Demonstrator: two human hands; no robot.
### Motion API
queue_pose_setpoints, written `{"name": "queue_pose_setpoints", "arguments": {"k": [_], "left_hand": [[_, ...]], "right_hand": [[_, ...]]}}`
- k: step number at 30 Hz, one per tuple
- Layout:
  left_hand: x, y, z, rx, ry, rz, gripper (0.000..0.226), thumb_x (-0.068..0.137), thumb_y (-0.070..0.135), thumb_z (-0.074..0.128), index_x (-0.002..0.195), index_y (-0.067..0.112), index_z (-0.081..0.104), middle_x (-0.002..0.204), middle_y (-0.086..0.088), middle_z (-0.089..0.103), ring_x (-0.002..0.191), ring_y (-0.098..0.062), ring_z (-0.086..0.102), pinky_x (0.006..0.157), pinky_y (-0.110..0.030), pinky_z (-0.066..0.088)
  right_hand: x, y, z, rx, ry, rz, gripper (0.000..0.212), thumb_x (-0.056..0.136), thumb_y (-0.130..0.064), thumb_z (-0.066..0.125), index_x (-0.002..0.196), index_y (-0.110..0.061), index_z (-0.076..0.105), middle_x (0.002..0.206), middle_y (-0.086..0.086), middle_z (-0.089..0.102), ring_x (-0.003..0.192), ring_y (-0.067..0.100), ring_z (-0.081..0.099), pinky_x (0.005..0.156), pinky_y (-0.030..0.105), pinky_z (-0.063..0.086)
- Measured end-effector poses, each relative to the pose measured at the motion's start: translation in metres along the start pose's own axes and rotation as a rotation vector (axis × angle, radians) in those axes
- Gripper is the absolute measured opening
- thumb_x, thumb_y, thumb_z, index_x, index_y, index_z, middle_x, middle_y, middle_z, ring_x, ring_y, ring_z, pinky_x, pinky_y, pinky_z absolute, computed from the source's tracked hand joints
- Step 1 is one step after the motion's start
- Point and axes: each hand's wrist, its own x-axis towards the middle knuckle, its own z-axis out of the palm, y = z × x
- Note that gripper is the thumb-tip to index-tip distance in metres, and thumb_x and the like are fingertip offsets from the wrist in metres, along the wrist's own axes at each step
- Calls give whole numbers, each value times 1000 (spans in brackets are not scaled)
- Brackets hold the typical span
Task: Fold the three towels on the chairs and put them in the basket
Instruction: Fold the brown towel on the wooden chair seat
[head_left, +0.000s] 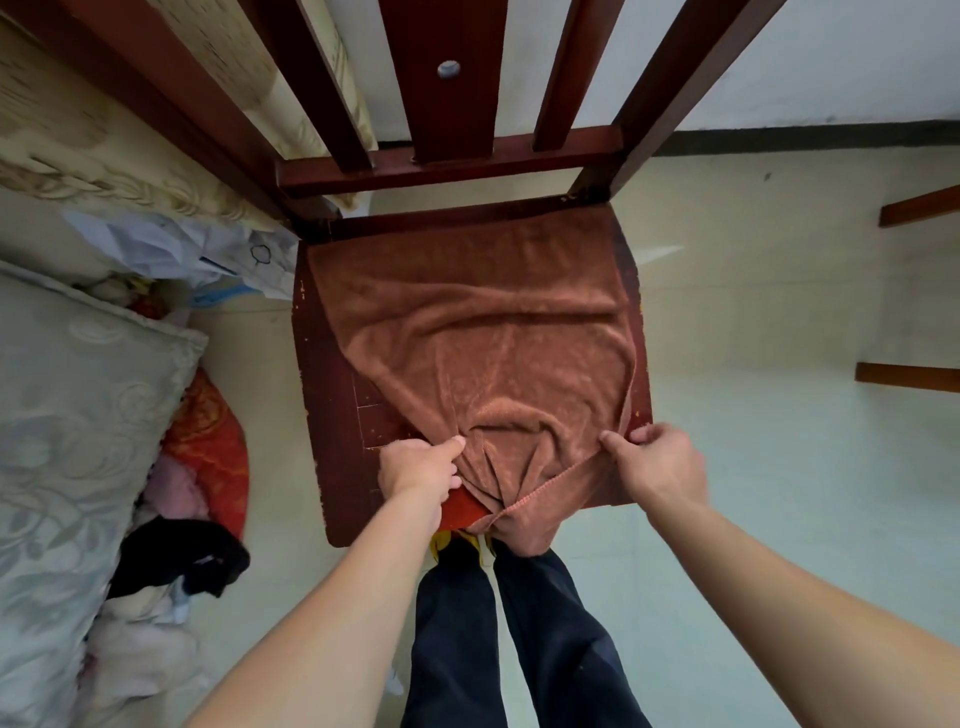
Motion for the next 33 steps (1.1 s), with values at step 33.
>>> {"name": "queue_pose_setpoints", "arguments": {"k": [33], "left_hand": [[63, 55, -84, -124, 140, 292, 16, 84, 16, 72, 92, 16, 58, 99, -6, 65, 83, -20, 60, 75, -30, 49]], "right_hand": [[25, -102, -8, 257, -48, -376, 24, 74, -33, 80, 87, -20, 64, 94, 1, 68, 88, 17, 63, 83, 28, 49]]}}
